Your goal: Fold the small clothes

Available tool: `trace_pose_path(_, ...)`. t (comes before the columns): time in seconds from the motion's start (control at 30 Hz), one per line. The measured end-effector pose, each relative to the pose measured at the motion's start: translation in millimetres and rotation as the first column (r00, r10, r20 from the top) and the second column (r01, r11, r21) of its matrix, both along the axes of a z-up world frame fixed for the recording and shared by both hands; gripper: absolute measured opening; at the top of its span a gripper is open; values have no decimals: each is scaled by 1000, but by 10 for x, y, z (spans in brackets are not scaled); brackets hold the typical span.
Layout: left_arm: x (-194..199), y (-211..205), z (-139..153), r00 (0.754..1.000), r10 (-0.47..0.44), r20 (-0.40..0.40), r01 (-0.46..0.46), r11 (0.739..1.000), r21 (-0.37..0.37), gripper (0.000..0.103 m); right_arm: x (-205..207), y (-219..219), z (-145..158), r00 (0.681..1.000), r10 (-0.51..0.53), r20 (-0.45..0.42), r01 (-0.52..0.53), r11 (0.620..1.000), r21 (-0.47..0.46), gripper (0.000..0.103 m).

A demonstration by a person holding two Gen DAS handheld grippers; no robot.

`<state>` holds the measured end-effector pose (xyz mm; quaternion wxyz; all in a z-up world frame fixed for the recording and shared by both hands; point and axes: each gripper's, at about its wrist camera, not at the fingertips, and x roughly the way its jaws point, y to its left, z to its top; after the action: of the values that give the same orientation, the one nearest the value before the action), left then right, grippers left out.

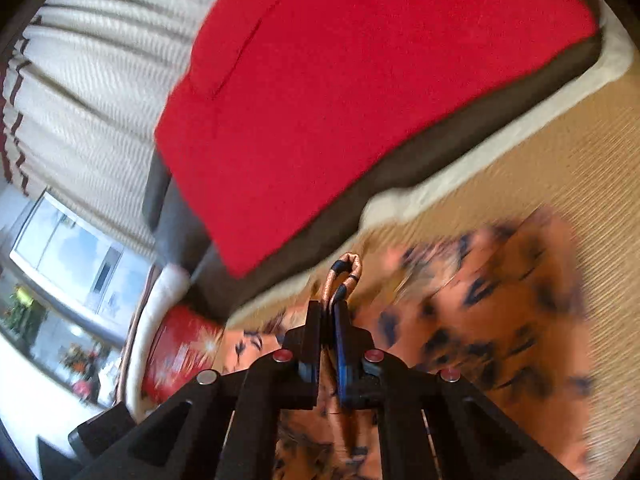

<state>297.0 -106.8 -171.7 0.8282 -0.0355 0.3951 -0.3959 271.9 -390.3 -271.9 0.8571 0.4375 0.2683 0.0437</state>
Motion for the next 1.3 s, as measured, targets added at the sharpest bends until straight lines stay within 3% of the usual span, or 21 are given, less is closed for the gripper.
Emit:
trace_pose_path(0.03,37,66,12,1000,22,9,-22,1000,-12,56,-44,-84,13,999,-33,-8,33,999,-15,5)
trace_pose_path(0.13,233,280,23,995,104,1,-104,994,-25,57,-201,-373,-20,988,-151,-41,148,987,-59,5)
trace_pose_path(0.2,386,422,-34,982,189,11,-189,981,31,57,-258,-516,-69,975,-210,-73,204,976,-81,5)
trace_pose_path(0.3,566,575,-160,962,270,-35,-268,961,63,57,-230,-727,-203,986,-129,-105,137,988,70,10)
trace_pose_path(0.37,654,653,-245,947,312,-71,-308,949,72,57,-166,-664,-233,989,-75,-130,90,990,111,15)
trace_pose_path(0.43,723,709,-347,932,350,-94,-341,935,99,57,-120,-583,-225,990,-35,-136,49,994,95,34)
trace_pose_path(0.47,740,734,-394,925,365,-109,-353,929,114,57,-100,-558,-234,990,-17,-141,31,995,99,69)
trace_pose_path(0.5,762,749,-448,916,382,-124,-365,921,138,57,-79,-529,-264,990,-3,-142,20,993,120,82)
trace_pose_path(0.57,826,744,-625,897,409,-168,-370,903,219,58,-74,-505,-325,989,12,-146,9,989,148,84)
trace_pose_path(0.63,830,736,-756,886,414,-208,-361,898,252,57,1,-453,-415,985,41,-167,-16,989,149,84)
trace_pose_path(0.73,793,693,-766,891,412,-190,-353,893,279,58,75,-398,-559,982,73,-177,-41,983,181,83)
trace_pose_path(0.87,790,683,-794,886,417,-203,-359,894,268,58,178,-125,-535,978,100,-186,-82,991,102,79)
trace_pose_path(0.93,772,713,-784,885,418,-207,-361,895,263,58,236,47,-513,970,121,-211,-115,993,40,58)
trace_pose_path(0.97,746,758,-758,884,418,-208,-362,895,261,58,259,94,-510,967,137,-215,-135,991,22,24)
trace_pose_path(1.03,752,824,-718,884,418,-209,-362,895,259,58,272,207,-494,961,173,-217,-175,984,10,20)
trace_pose_path(1.1,738,863,-688,883,423,-206,-368,894,258,58,220,267,-378,968,145,-205,-164,983,-81,17)
trace_pose_path(1.17,732,922,-631,880,432,-197,-379,889,257,58,125,232,-213,984,96,-149,-116,985,-126,13)
trace_pose_path(1.2,728,944,-615,879,436,-190,-384,887,257,58,57,172,-124,991,58,-119,-75,987,-142,3)
trace_pose_path(1.3,725,1011,-588,876,446,-183,-395,881,259,58,-66,-17,22,994,-72,-86,53,977,-205,3)
